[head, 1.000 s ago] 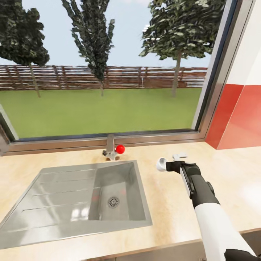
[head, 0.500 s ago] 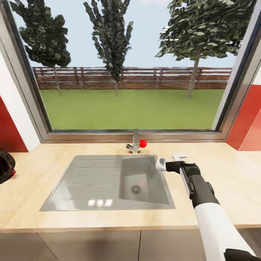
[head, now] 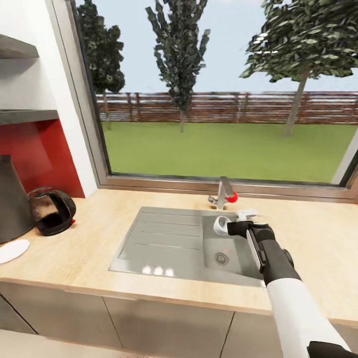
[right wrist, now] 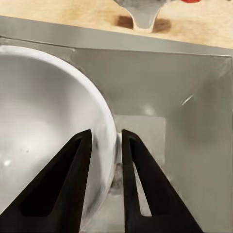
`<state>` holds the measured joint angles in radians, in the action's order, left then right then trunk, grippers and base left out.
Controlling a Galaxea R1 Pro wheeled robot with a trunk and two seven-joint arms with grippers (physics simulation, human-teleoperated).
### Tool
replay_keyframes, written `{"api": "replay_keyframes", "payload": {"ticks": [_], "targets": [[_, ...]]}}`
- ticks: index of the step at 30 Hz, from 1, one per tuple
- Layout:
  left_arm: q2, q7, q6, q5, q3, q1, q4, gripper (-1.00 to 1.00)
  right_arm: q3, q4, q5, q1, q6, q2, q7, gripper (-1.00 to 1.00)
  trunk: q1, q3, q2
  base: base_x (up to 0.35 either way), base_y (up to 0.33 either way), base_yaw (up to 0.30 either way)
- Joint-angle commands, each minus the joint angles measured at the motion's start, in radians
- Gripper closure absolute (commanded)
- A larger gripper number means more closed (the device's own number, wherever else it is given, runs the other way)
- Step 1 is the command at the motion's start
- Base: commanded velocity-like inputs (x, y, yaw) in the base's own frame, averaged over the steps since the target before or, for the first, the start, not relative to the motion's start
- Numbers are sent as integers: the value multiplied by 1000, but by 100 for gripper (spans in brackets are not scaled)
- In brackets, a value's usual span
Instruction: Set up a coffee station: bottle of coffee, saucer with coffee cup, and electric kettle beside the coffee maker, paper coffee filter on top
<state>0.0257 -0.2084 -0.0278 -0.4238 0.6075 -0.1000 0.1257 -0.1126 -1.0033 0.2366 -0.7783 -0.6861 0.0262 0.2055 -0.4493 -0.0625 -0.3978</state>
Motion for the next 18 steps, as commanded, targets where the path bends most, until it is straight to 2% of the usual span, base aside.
{"api": "replay_keyframes", "payload": {"ticks": [1,18], "targets": [[1,-1,-3,-10,6,0,2,-100,-4,-1,9,-1,-4,1,11,100,-1,-2,-2,0,307,249],[0,-1,-4,-10,8,14,0,-100,-4,-3,10,-1,-4,1,11,100,-1,-2,-2,0,309,249]]}}
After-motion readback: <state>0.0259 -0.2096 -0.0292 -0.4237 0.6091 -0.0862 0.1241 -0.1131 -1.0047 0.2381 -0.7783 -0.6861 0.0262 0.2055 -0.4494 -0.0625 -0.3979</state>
